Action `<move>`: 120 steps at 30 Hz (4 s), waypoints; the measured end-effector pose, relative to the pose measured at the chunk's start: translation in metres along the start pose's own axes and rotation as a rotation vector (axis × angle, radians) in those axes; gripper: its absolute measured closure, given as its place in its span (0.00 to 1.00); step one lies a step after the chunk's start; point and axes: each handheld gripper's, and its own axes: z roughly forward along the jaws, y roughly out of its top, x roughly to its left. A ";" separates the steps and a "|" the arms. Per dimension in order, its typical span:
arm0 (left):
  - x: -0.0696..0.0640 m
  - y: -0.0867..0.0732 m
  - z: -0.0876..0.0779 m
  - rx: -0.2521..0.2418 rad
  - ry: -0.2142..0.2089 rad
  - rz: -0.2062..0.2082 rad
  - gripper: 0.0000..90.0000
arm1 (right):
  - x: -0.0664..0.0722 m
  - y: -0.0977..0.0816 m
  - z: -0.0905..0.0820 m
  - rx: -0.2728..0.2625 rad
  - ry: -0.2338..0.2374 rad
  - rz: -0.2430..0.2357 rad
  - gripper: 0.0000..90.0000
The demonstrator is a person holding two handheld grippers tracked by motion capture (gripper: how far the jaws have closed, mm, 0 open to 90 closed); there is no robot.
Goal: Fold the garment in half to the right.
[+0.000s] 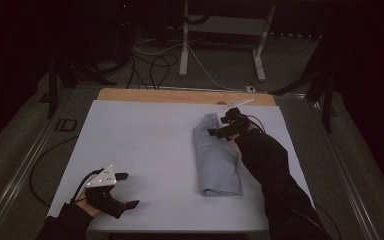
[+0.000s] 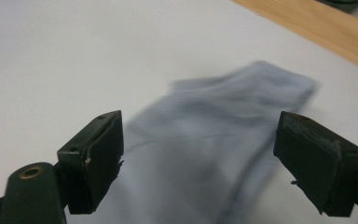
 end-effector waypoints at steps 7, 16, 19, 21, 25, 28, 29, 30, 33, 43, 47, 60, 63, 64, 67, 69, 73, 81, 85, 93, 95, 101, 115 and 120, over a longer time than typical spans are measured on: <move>0.000 0.000 0.000 0.001 -0.002 0.000 0.01 | 0.041 -0.010 -0.023 -0.018 0.071 -0.084 0.30; 0.000 0.000 -0.001 -0.002 -0.001 0.002 0.01 | 0.093 -0.040 -0.042 0.002 0.157 -0.224 1.00; 0.000 0.000 0.000 -0.002 -0.003 0.001 0.01 | 0.101 -0.052 -0.043 0.027 0.170 -0.232 1.00; -0.001 0.000 0.000 -0.002 -0.004 0.002 0.01 | 0.105 -0.061 -0.040 0.045 0.189 -0.224 1.00; 0.000 0.001 -0.001 -0.006 -0.003 0.000 0.01 | 0.109 -0.077 -0.031 0.087 0.190 -0.238 1.00; -0.001 0.001 -0.001 -0.002 -0.004 0.004 0.01 | 0.106 -0.087 -0.025 0.109 0.194 -0.215 1.00; -0.001 0.001 0.000 -0.002 -0.005 0.003 0.01 | 0.107 -0.091 -0.022 0.125 0.192 -0.204 1.00; -0.001 0.000 0.000 -0.003 -0.005 0.001 0.01 | 0.106 -0.093 -0.020 0.134 0.196 -0.211 1.00; -0.001 0.001 0.000 -0.001 -0.006 0.005 0.01 | 0.105 -0.102 -0.014 0.176 0.207 -0.241 1.00; -0.001 0.000 -0.001 -0.001 -0.004 0.006 0.01 | 0.108 -0.114 -0.025 0.193 0.245 -0.246 1.00; -0.001 0.001 -0.001 -0.003 -0.003 0.005 0.01 | 0.108 -0.118 -0.029 0.186 0.259 -0.235 1.00; -0.001 0.000 -0.001 -0.004 -0.008 0.009 0.01 | 0.093 -0.132 -0.056 0.132 0.215 -0.196 0.80; -0.001 0.000 -0.001 -0.005 -0.007 0.005 0.01 | 0.094 -0.140 -0.058 0.152 0.192 -0.219 0.76; -0.001 0.001 -0.001 -0.004 -0.007 0.009 0.01 | 0.094 -0.142 -0.057 0.163 0.175 -0.232 0.77; -0.001 0.001 0.000 -0.005 -0.009 0.008 0.01 | 0.097 -0.144 -0.057 0.171 0.129 -0.287 0.86; -0.002 0.001 0.000 -0.005 -0.009 0.010 0.01 | 0.097 -0.143 -0.057 0.176 0.105 -0.294 0.95; -0.001 0.001 -0.001 -0.007 -0.010 0.008 0.01 | 0.095 -0.141 -0.061 0.175 0.104 -0.288 0.99; -0.002 0.001 -0.002 -0.008 -0.010 0.014 0.01 | 0.089 -0.143 -0.077 0.159 0.144 -0.262 0.99; -0.001 0.001 -0.003 -0.011 -0.005 0.013 0.01 | 0.085 -0.146 -0.083 0.167 0.128 -0.246 0.99; 0.000 0.001 -0.004 -0.014 -0.006 0.011 0.01 | 0.083 -0.155 -0.077 0.214 0.137 -0.247 0.99; -0.001 0.001 -0.004 -0.014 -0.006 0.012 0.01 | 0.081 -0.157 -0.076 0.206 0.147 -0.238 0.98; -0.001 0.001 -0.003 -0.008 -0.007 0.012 0.01 | 0.086 -0.157 -0.074 0.214 0.131 -0.302 0.94; 0.000 0.002 -0.005 -0.014 -0.005 0.014 0.01 | 0.091 -0.141 -0.078 0.154 0.231 -0.284 0.53; 0.000 0.002 -0.006 -0.014 -0.003 0.016 0.01 | 0.089 -0.120 -0.083 0.089 0.210 -0.244 0.29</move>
